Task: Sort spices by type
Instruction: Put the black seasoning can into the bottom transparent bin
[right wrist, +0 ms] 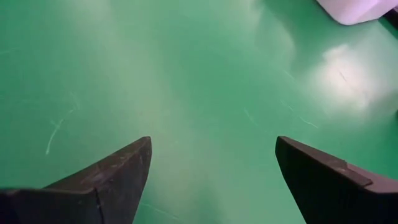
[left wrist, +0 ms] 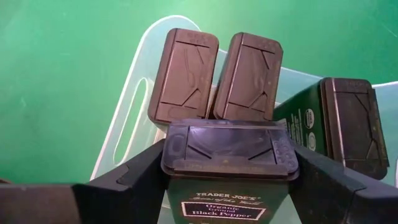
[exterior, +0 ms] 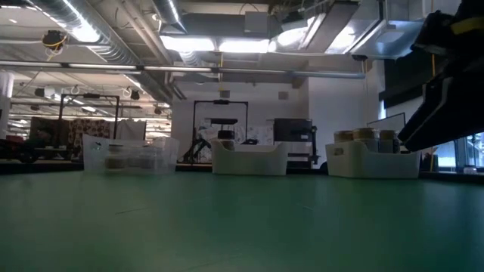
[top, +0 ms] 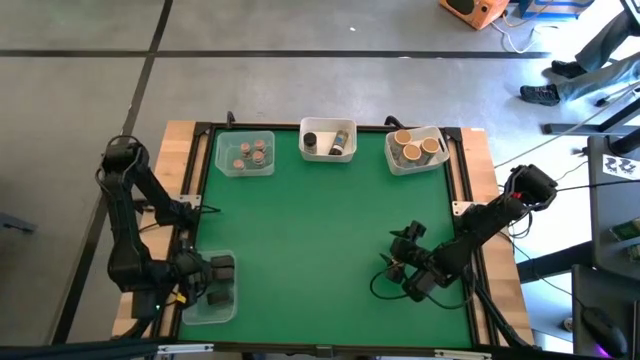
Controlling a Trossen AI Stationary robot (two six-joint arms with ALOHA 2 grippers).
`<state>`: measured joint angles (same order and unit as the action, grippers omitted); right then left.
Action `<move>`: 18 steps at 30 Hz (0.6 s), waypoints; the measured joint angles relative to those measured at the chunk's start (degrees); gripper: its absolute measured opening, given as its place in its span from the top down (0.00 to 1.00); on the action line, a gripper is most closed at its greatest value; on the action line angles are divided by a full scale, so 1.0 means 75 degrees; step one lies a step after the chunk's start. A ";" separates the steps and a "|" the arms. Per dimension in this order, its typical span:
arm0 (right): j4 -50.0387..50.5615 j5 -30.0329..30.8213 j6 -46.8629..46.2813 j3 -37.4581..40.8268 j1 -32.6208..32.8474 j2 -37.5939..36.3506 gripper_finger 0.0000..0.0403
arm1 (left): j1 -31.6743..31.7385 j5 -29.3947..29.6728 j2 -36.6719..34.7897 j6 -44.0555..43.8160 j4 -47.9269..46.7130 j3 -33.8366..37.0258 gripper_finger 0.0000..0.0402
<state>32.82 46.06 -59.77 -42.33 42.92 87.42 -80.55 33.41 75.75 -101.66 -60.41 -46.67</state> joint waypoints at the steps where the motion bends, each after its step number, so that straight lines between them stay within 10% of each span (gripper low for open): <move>1: 0.0003 -0.0020 0.0003 0.0000 -0.0003 0.0000 0.15 | 0.0000 -0.0002 0.0000 -0.0036 -0.0038 0.0000 0.35; 18: -0.0579 -0.0032 0.0003 0.0000 -0.0026 0.0000 0.15 | 0.0181 -0.0783 -0.0468 -0.0483 -0.0736 -0.0168 0.19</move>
<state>28.47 45.82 -59.74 -42.33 42.72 87.42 -79.20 27.54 72.23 -105.28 -65.93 -47.93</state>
